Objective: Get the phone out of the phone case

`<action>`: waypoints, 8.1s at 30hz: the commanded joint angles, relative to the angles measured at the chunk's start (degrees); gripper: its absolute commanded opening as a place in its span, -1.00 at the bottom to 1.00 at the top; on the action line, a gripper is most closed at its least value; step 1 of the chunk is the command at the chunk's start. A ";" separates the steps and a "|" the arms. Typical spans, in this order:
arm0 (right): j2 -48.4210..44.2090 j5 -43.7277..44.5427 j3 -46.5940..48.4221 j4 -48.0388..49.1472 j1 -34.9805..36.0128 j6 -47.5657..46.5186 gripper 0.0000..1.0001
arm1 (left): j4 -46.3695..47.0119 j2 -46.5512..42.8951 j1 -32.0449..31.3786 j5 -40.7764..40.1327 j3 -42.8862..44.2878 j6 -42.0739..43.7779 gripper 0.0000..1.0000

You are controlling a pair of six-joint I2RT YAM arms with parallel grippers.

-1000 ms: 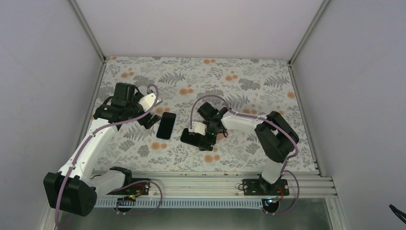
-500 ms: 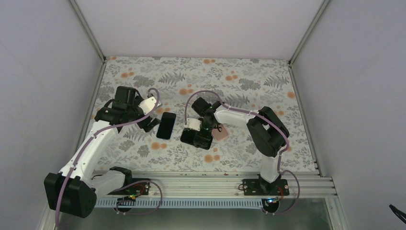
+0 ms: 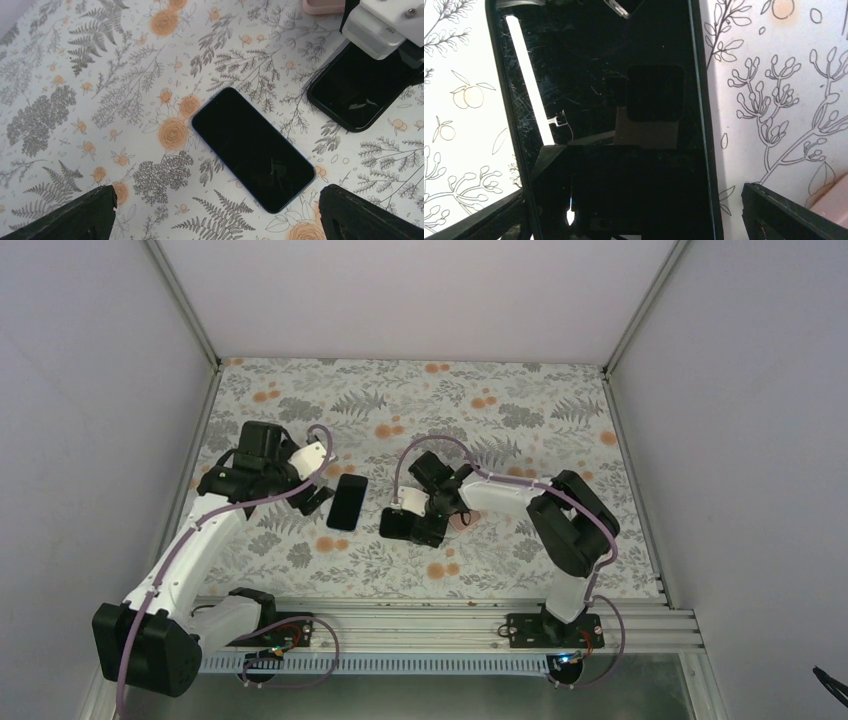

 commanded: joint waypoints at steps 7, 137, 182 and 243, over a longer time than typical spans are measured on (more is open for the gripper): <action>1.30 7.49 -8.31 0.34 1.66 0.25 0.83 | -1.92 3.33 0.28 9.32 6.44 -0.66 1.00; -5.64 4.99 11.05 0.36 4.22 -0.40 0.23 | -34.25 40.99 3.84 44.14 27.35 16.26 1.00; -12.47 -4.90 17.73 -5.22 2.57 -4.68 0.99 | -36.31 39.62 3.39 39.63 29.46 16.83 -0.95; -11.81 -19.33 14.56 -5.41 -11.59 -2.06 1.00 | -36.27 25.95 -0.57 36.49 28.45 17.43 -0.95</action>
